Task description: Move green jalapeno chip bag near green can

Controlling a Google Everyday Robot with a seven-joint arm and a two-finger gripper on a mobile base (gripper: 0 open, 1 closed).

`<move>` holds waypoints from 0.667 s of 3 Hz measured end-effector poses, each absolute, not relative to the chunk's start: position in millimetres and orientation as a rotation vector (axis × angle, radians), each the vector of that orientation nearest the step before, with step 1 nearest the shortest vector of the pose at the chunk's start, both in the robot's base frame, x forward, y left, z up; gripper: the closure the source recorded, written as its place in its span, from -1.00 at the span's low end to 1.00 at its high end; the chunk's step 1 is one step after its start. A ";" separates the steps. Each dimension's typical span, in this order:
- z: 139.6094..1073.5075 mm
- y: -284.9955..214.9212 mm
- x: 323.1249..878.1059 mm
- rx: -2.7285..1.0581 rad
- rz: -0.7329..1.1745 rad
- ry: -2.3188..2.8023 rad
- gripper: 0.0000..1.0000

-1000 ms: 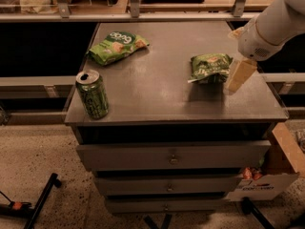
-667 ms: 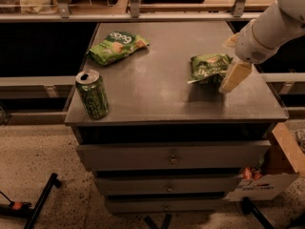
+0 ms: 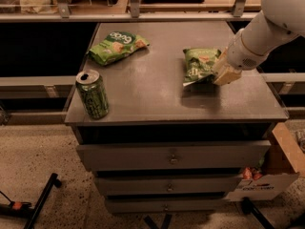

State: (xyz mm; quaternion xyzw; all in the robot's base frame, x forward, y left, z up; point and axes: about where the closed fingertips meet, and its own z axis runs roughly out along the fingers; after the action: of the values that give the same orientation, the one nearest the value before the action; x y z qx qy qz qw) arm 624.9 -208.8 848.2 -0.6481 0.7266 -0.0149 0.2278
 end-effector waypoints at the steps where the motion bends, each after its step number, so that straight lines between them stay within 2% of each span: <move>1: 841.9 -212.5 624.8 -1.754 0.051 2.032 0.77; 2: 845.5 -213.2 627.2 -1.692 0.149 2.032 1.00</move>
Offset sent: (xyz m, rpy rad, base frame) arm 0.0049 -0.0088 0.0090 0.2449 0.0930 -0.0593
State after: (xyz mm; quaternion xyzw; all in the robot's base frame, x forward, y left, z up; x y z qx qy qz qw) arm 627.2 -213.2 845.5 -0.6195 0.7441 0.0544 0.2441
